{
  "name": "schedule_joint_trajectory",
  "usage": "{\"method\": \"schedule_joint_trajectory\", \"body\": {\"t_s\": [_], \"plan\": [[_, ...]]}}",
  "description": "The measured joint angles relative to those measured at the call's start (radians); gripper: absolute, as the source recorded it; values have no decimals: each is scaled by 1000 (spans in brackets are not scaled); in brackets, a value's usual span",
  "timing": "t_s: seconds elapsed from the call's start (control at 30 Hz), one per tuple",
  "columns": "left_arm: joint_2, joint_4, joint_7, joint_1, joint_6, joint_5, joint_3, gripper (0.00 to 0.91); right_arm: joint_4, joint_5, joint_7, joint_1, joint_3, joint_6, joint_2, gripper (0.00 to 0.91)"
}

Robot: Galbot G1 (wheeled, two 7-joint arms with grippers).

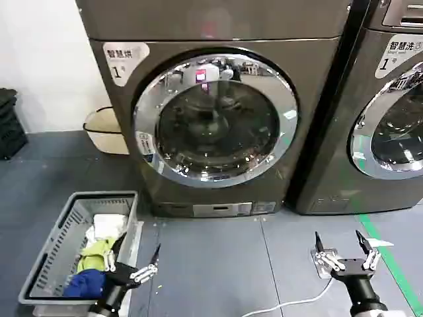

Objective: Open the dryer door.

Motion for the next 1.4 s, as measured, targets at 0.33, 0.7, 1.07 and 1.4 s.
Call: {"method": "schedule_joint_trajectory", "body": {"t_s": [0.33,0.7,1.07,1.4], "plan": [[3,-12,0,8,2,-4,1,907,-23,64,3,75,-44,-43,-108,907],[-6,-21,0,18,0,-4,-3,907,-72,160,37,242,-129,-125,-296,907],[-16,-35,6,35,-1,-4,-14,907,-163,284,70,442,-235,-111,-485,907],[-33,-47,11,45,-4,-4,-16,907,-248,367,83,620,-364,-127,-618,907]]}}
